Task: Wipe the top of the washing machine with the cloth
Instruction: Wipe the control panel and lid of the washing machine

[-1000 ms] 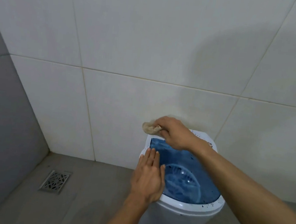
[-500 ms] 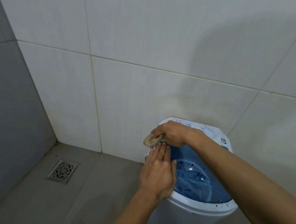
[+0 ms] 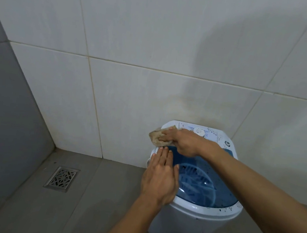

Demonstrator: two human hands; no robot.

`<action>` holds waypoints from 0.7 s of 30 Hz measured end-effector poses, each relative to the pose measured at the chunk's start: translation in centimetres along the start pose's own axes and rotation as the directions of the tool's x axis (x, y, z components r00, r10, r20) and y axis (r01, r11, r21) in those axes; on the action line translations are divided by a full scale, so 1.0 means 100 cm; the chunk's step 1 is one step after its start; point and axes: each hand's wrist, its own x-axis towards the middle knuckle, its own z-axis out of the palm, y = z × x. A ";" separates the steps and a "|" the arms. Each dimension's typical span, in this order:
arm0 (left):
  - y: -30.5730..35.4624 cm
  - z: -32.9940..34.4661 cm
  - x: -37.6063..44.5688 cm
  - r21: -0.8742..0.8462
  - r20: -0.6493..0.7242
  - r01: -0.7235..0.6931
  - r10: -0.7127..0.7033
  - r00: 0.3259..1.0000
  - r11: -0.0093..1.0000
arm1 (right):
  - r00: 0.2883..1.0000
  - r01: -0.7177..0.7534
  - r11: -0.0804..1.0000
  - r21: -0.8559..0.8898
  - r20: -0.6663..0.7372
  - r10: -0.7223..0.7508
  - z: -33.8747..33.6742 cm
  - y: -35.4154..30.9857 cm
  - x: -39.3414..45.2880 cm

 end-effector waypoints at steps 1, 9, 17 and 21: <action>0.000 -0.001 0.000 -0.005 -0.005 -0.003 0.003 1.000 1.000 | 1.000 -0.018 1.000 0.006 -0.015 0.018 -0.001 0.000 0.003; -0.001 -0.001 -0.002 -0.011 -0.012 -0.020 0.019 1.000 1.000 | 0.985 -0.151 0.987 -0.054 -0.094 0.146 -0.022 -0.005 0.029; -0.001 -0.001 0.000 0.014 -0.023 -0.020 0.020 1.000 1.000 | 0.999 -0.029 0.999 0.028 -0.021 0.029 0.001 -0.020 -0.024; -0.002 -0.001 0.001 0.013 -0.011 -0.022 0.022 1.000 1.000 | 0.994 -0.086 0.994 -0.062 -0.072 0.081 -0.011 -0.016 -0.012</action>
